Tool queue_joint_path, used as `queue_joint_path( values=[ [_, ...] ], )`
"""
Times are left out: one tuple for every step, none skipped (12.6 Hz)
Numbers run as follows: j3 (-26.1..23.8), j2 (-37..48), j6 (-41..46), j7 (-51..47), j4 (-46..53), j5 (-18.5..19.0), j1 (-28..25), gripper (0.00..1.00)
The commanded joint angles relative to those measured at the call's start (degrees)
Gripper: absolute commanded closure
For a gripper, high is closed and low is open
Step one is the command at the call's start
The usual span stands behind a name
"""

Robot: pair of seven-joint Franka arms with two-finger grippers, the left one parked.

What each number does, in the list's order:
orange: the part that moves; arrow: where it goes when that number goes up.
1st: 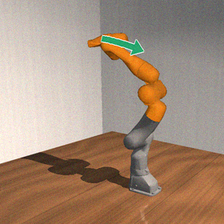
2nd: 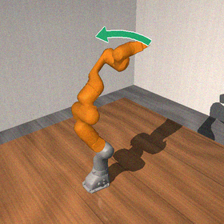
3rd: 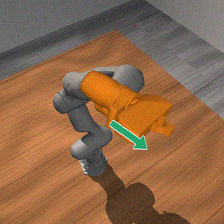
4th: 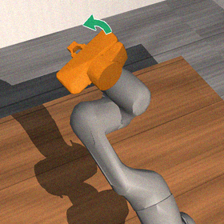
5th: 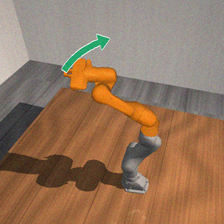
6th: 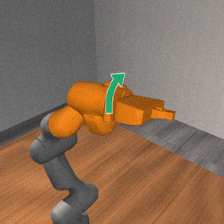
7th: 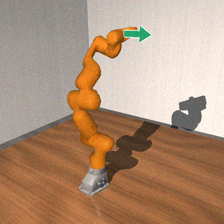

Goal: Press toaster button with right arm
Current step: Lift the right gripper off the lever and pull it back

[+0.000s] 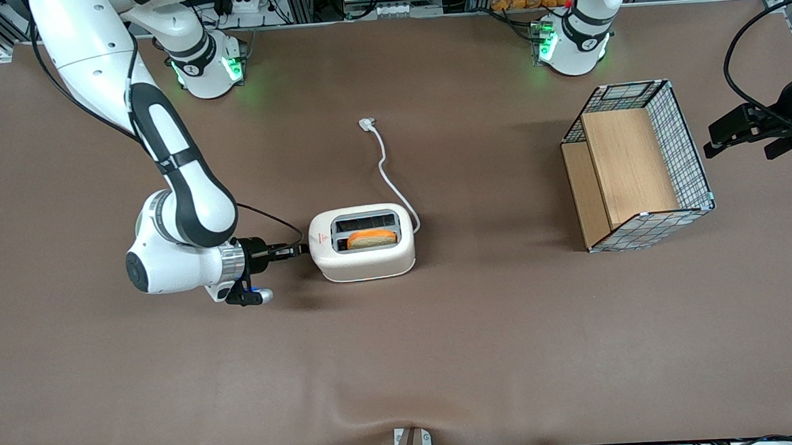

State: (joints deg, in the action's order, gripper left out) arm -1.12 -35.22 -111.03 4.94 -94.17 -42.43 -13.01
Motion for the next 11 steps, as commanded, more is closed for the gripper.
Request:
queue_joint_path(
  values=[
    [0.15,-0.73,7.2,-3.25,5.99,0.33,1.5,0.91],
    [0.41,-0.73,9.67,-4.83,7.84,0.42,1.67,0.37],
    [0.59,-0.73,11.61,-6.41,9.43,0.76,2.29,0.18],
    [0.59,-0.73,13.71,-6.52,11.01,1.55,3.07,0.0],
    [0.59,-0.64,15.39,-6.78,12.85,2.43,3.52,0.0],
    [0.77,-0.64,17.23,-6.96,14.78,3.74,3.78,0.0],
    [1.29,-0.55,18.73,-7.57,16.72,5.67,3.7,0.0],
    [1.56,-0.47,19.96,-8.53,19.09,8.3,3.61,0.0],
    [1.56,-0.47,21.28,-9.24,21.46,11.46,3.52,0.0],
    [1.56,-0.29,21.9,-9.24,23.75,14.88,3.44,0.0],
    [1.38,0.15,22.26,-9.07,25.6,17.79,3.78,0.0]
  ],
)
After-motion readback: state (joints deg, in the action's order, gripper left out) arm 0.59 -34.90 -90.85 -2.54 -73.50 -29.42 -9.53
